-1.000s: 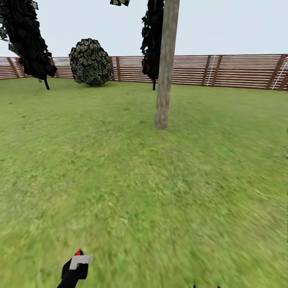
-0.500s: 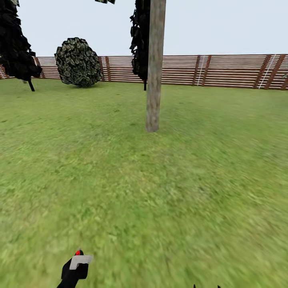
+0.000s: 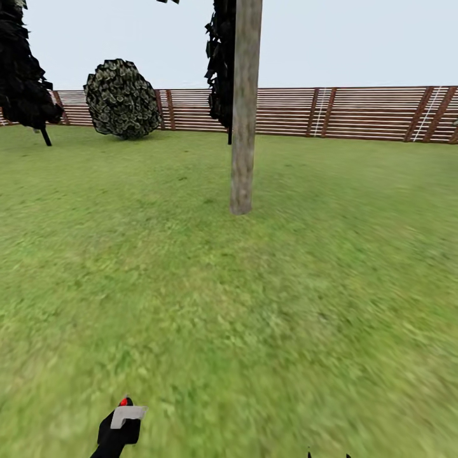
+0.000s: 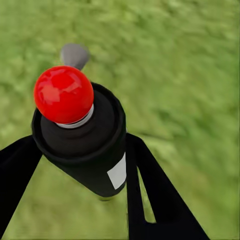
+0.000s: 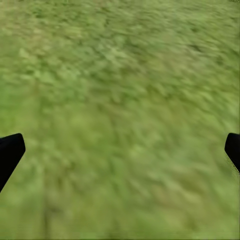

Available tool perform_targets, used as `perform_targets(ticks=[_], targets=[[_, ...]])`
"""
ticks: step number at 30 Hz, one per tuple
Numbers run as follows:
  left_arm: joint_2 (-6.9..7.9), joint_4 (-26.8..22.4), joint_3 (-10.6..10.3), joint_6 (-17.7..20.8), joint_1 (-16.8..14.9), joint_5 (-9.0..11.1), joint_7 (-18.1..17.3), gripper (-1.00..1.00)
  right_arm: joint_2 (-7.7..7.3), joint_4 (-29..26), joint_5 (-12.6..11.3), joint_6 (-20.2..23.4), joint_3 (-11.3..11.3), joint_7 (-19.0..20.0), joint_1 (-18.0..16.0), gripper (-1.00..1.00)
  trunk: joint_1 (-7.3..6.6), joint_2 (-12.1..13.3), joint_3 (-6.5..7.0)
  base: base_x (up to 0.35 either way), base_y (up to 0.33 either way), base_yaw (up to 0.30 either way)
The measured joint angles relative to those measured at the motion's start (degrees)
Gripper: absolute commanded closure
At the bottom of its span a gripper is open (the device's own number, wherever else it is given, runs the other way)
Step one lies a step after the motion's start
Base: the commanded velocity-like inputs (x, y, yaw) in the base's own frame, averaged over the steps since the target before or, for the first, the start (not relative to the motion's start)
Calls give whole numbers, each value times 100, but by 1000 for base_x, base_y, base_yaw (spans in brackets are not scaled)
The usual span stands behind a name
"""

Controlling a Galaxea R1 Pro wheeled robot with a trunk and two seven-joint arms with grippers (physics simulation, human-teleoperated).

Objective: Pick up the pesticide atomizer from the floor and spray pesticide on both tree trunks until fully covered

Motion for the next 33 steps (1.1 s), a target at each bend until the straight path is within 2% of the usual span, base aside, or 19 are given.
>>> perform_targets(ticks=[33], targets=[[0,0,0,1,0,0,0,100,0,0,0,-2,0,0,1,-100,0,0,0,313,-74,0]])
